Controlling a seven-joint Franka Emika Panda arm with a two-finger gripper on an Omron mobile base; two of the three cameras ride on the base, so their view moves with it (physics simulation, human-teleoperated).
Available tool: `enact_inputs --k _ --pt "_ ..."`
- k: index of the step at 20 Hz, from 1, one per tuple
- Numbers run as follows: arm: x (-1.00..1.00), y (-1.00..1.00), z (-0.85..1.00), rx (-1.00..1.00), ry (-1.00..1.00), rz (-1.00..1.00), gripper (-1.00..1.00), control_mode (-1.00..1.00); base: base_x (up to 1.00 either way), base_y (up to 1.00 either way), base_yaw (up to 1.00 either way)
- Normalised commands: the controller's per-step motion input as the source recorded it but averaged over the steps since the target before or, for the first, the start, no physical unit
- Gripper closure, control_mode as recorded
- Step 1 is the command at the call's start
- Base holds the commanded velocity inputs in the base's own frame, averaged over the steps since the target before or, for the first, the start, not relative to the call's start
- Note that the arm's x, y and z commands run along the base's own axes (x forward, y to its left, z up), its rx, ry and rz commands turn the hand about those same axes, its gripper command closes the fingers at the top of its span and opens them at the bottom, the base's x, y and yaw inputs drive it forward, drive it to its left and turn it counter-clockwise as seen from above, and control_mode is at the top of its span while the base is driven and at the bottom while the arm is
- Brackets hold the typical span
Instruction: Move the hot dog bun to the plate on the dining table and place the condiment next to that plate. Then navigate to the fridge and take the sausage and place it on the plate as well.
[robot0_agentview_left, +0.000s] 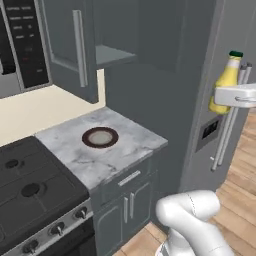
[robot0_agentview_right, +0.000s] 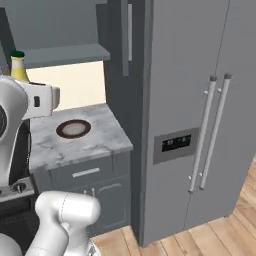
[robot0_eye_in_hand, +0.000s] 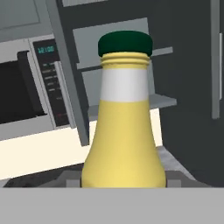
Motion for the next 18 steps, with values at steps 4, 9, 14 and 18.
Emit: enact_inputs --k 4,9,14,18 --pt "0.0 0.0 0.0 0.0 0.0 0.0 1.0 1.0 -0.56 0.34 -0.7" --pt "0.0 0.0 0.0 0.0 0.0 0.0 1.0 1.0 -0.82 0.37 -0.64" --pt "0.0 0.0 0.0 0.0 0.0 0.0 1.0 1.0 -0.92 0.35 -0.63" --pt "0.0 0.0 0.0 0.0 0.0 0.0 1.0 1.0 -0.98 0.07 -0.54"
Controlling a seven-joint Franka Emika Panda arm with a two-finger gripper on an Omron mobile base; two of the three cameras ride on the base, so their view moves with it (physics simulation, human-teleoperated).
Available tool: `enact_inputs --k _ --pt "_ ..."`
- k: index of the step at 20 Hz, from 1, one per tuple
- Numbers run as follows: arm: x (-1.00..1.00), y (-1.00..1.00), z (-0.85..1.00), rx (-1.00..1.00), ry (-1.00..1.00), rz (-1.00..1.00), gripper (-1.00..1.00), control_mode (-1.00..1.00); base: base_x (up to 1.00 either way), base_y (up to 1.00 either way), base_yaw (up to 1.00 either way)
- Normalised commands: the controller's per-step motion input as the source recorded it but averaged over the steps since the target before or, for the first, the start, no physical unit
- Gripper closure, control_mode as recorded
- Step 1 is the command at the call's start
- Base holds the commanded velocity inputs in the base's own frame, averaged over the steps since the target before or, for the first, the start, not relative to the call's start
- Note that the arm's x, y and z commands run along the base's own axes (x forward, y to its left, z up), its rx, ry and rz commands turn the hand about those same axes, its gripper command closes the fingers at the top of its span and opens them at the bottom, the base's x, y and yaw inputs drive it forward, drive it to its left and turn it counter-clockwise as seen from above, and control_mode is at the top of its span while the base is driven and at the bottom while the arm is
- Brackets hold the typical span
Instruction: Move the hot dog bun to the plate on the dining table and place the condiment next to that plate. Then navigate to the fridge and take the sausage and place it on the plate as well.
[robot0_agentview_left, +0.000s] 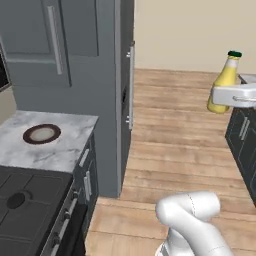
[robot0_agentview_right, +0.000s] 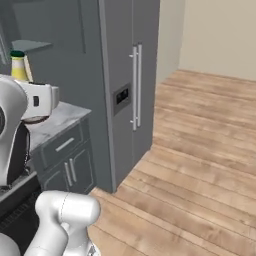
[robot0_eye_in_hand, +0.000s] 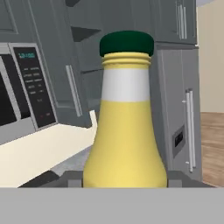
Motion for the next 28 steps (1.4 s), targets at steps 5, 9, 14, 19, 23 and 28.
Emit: enact_inputs --k 5,9,14,19,23,28 --pt "0.0 0.0 0.0 0.0 0.0 0.0 1.0 1.0 -1.0 -0.06 -0.46" --pt "0.0 0.0 0.0 0.0 0.0 0.0 1.0 1.0 -0.93 -0.55 -0.26" --pt "0.0 0.0 0.0 0.0 0.0 0.0 1.0 1.0 -0.99 -0.8 -0.13" --pt "0.0 0.0 0.0 0.0 0.0 0.0 1.0 1.0 -0.83 -0.96 -0.03" --pt "0.0 0.0 0.0 0.0 0.0 0.0 1.0 1.0 -0.56 -1.0 0.0" --pt "0.0 0.0 0.0 0.0 0.0 0.0 1.0 1.0 -0.42 -1.0 0.01"
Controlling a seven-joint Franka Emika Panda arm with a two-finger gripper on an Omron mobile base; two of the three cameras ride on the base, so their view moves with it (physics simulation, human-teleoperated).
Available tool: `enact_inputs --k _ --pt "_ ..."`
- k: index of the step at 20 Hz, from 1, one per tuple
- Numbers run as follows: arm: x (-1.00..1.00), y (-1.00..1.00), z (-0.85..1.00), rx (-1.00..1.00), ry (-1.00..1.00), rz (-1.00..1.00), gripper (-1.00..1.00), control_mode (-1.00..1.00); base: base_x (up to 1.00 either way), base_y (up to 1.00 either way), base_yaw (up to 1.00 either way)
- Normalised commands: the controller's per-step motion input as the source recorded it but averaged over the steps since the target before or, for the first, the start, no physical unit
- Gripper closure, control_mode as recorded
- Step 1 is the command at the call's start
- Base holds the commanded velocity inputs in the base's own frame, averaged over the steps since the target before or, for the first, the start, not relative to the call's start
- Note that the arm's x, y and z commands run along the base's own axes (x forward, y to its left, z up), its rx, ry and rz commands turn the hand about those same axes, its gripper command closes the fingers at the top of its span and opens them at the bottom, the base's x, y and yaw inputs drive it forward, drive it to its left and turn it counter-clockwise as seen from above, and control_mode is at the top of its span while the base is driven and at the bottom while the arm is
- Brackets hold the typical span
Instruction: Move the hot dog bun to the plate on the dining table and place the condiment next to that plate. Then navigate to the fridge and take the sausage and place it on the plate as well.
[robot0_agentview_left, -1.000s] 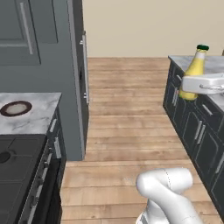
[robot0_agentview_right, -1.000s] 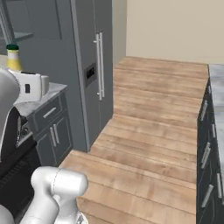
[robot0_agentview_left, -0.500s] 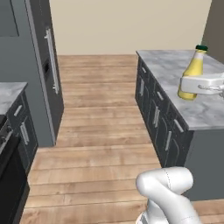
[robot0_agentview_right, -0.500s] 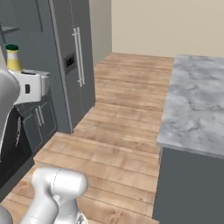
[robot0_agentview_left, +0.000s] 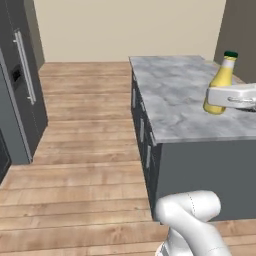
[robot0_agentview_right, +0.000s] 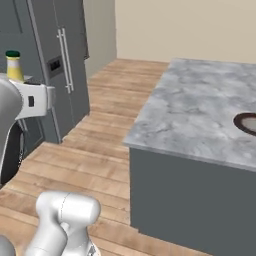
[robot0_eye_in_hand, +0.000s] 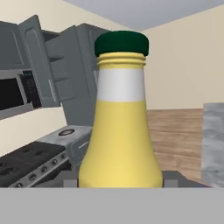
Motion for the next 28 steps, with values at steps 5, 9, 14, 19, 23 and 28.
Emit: enact_inputs --k 5,9,14,19,23,28 --pt "0.0 0.0 0.0 0.0 0.0 0.0 1.0 1.0 -0.31 -1.0 0.04" --pt "0.0 0.0 0.0 0.0 0.0 0.0 1.0 1.0 -0.23 -1.0 0.09" --pt "0.0 0.0 0.0 0.0 0.0 0.0 1.0 1.0 -0.22 -1.0 0.11" --pt "0.0 0.0 0.0 0.0 0.0 0.0 1.0 1.0 -0.12 -1.0 0.16" --pt "0.0 0.0 0.0 0.0 0.0 0.0 1.0 1.0 -0.01 -1.0 0.19" --pt "0.0 0.0 0.0 0.0 0.0 0.0 1.0 1.0 0.0 -1.0 0.21"
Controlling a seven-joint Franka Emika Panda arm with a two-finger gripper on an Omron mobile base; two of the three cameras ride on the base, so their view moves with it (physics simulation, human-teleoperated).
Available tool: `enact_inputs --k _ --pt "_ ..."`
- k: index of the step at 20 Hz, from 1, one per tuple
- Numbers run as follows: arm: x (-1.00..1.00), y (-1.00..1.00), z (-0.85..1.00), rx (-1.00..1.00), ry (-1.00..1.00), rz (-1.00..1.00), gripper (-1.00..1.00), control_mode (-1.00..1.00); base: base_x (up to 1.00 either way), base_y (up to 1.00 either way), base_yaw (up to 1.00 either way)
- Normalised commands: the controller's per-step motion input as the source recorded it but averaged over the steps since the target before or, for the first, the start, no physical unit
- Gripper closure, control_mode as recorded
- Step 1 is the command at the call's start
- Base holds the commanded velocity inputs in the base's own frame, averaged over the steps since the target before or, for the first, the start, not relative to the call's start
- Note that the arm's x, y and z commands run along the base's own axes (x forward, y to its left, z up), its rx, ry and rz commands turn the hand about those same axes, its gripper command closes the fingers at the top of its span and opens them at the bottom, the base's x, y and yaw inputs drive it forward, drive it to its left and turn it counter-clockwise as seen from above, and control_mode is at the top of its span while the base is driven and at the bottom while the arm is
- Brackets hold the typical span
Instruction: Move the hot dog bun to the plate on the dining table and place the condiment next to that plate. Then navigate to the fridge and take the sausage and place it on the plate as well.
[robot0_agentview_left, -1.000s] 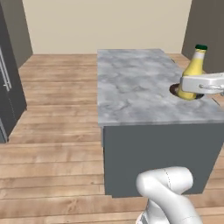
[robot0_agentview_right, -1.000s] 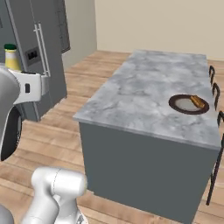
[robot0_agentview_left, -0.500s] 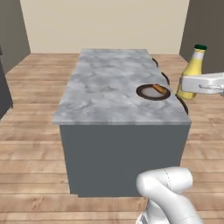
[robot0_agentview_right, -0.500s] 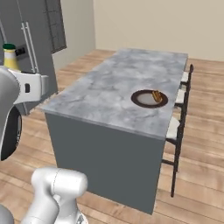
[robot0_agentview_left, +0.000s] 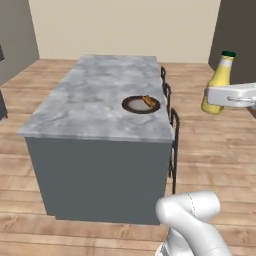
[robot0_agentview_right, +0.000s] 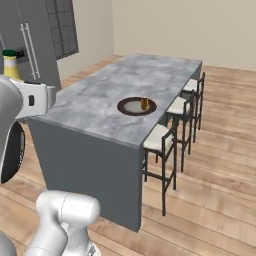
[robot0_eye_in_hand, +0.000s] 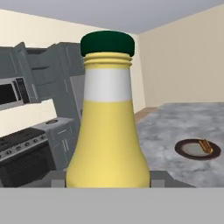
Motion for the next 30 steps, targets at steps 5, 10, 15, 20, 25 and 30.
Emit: enact_inputs --k 5,10,15,20,25,30 --pt "0.0 0.0 0.0 0.0 0.0 0.0 1.0 1.0 0.1 -1.0 0.26" --pt "0.0 0.0 0.0 0.0 0.0 0.0 1.0 1.0 0.56 -1.0 0.27" --pt "0.0 0.0 0.0 0.0 0.0 0.0 1.0 1.0 0.98 -0.91 0.22" --pt "0.0 0.0 0.0 0.0 0.0 0.0 1.0 1.0 0.84 -0.67 0.42" --pt "0.0 0.0 0.0 0.0 0.0 0.0 1.0 1.0 0.46 -0.57 0.59" --pt "0.0 0.0 0.0 0.0 0.0 0.0 1.0 1.0 0.01 -0.68 0.63"
